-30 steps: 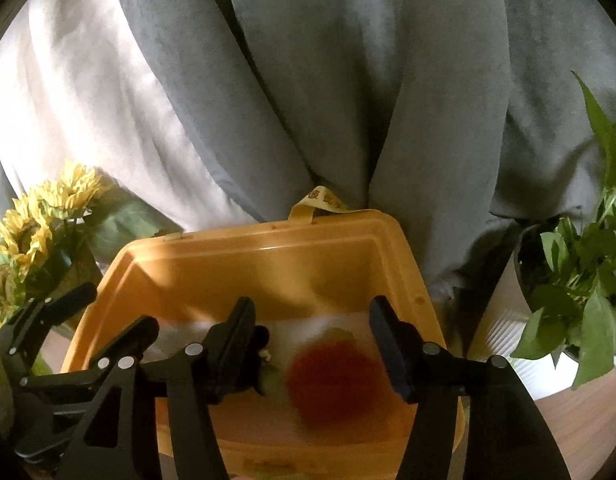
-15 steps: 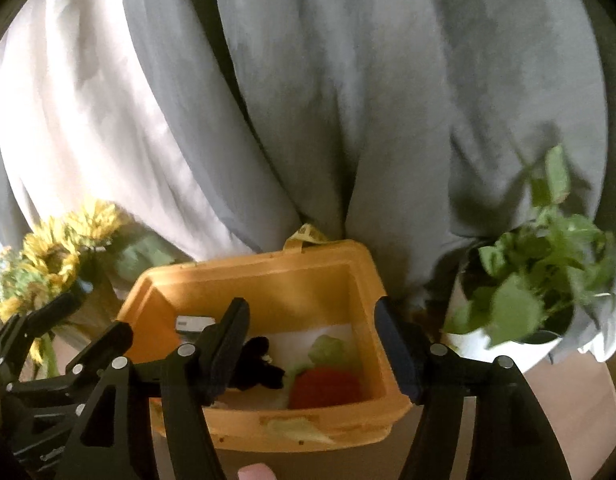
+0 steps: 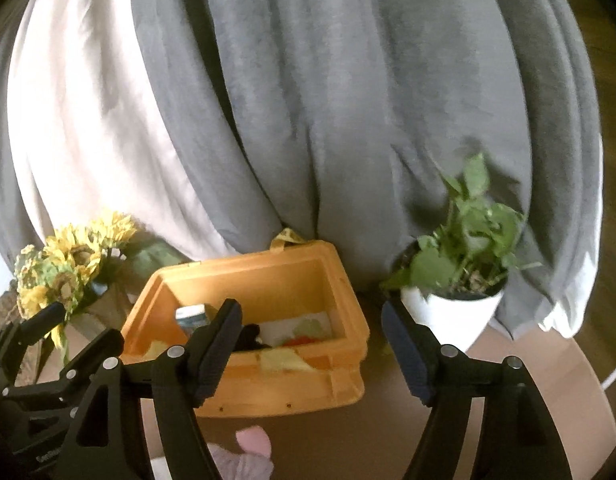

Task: Organize soft objects
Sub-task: 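Withdraw both tools from the crate toward the headband and teal cloth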

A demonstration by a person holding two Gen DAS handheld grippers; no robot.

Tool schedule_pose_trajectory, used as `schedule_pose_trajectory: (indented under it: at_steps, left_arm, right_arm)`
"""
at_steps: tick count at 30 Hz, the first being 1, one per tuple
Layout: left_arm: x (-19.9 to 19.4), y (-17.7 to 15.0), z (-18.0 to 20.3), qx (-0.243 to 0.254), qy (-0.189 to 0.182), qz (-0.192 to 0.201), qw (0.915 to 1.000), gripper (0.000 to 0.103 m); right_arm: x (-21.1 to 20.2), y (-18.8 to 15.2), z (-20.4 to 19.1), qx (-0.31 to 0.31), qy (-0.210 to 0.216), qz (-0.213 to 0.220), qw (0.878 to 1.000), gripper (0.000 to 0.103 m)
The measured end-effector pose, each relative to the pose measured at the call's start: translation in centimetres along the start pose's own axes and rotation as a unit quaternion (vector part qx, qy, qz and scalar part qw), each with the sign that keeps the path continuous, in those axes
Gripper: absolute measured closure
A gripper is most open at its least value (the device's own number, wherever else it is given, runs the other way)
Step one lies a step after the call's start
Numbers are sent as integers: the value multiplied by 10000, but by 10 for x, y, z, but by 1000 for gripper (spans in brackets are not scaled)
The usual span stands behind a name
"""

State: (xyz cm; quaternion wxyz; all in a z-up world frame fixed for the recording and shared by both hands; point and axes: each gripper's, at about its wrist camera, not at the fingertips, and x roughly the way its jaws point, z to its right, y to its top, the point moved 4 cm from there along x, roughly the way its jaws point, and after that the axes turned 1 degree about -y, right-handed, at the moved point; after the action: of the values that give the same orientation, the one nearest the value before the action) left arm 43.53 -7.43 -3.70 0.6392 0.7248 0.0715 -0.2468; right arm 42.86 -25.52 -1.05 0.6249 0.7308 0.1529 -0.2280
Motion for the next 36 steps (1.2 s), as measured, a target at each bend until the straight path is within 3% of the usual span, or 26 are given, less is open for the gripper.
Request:
schedule_pose_trajectory:
  at_steps: [18,29,36]
  left_arm:
    - [-28,-56,18,-1,-400,-379,9985,10]
    - [-35,-91,26,115,-467,-542,9974,10]
    - [-27,-107,30,172,-573,-648,9961,10]
  right_arm:
    - [-39,-64,10,205,-231,-360,9989,29]
    - [-43,-102,13,195,-284,-738,9967,29]
    - [-30,-132,15,197,-272,-1195,9923,30]
